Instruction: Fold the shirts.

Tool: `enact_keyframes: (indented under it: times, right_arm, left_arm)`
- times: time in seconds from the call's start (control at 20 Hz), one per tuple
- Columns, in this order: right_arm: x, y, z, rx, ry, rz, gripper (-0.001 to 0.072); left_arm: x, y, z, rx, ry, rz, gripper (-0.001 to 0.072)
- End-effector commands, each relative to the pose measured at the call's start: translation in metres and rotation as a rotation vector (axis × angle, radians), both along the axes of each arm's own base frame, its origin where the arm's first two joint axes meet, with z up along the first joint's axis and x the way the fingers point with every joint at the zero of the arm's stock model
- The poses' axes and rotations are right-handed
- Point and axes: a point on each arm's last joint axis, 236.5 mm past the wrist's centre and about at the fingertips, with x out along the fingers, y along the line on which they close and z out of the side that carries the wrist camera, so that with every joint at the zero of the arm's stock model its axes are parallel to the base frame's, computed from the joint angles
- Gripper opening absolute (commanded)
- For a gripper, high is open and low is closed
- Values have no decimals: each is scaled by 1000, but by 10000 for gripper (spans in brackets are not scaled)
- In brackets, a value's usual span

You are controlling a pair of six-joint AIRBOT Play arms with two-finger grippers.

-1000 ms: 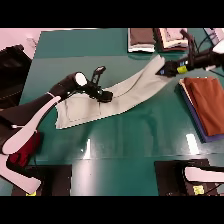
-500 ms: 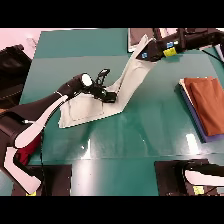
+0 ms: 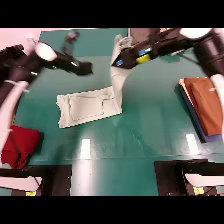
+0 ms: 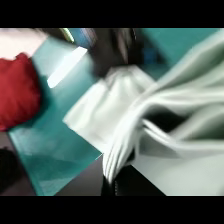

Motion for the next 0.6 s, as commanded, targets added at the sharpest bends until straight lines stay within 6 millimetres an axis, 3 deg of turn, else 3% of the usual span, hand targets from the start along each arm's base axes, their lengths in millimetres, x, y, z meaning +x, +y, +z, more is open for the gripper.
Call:
enact_keyframes:
  times: [0.0,0.05,0.15,0.25,0.3,0.4,0.55]
  right_arm:
    - [-19,94,-20,134,-1,115,17]
    - [-24,123,-28,179,-11,135,22]
    - [-40,170,-47,200,-33,199,259]
    - [-48,193,-48,209,-52,239,263]
    - [-45,193,-44,209,-68,246,262]
    - [-30,176,-43,161,-93,232,260]
    - [5,113,-72,-3,-56,136,259]
  left_arm:
    - [-9,109,97,121,-221,179,31]
    - [-18,134,121,140,-272,231,32]
    - [-36,167,156,146,-341,307,31]
    - [-50,185,172,153,-370,349,31]
    - [-54,189,174,156,-369,356,31]
    - [-58,186,169,156,-343,343,31]
    - [-60,168,161,154,-314,293,30]
